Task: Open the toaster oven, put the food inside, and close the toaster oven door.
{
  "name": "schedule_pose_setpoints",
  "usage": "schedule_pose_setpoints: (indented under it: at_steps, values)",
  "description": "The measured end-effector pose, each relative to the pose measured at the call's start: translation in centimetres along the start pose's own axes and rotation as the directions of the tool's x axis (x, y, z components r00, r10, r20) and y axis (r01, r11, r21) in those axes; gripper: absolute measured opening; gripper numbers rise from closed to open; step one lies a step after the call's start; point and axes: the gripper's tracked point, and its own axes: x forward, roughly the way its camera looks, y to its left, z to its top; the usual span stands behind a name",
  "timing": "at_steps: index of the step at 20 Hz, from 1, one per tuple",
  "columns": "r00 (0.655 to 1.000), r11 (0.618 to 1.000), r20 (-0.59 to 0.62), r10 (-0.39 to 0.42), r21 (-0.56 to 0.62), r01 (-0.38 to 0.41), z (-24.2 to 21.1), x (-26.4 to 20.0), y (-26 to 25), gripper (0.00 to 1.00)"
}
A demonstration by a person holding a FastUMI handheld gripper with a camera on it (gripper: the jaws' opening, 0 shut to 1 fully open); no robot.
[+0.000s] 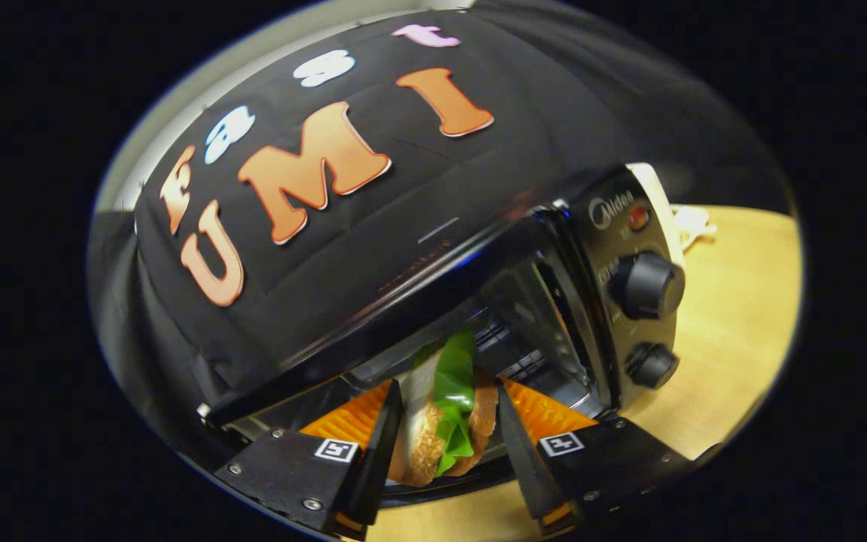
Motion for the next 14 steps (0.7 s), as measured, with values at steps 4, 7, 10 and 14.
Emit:
schedule_pose_setpoints:
  at_steps: [4, 7, 10, 14]
  values:
    - [0.999, 0.975, -0.012, 0.035, -0.221, -0.036, 0.0, -1.7, 1.1, 0.90]
    - [0.996, 0.956, -0.057, 0.068, -0.281, -0.081, -0.3, -4.4, 1.1, 0.94]
    - [0.986, 0.928, -0.129, 0.106, -0.344, -0.144, -1.3, -7.7, 0.8, 0.96]
    - [0.974, 0.888, -0.165, 0.155, -0.408, -0.211, -1.9, -12.3, -0.3, 0.96]
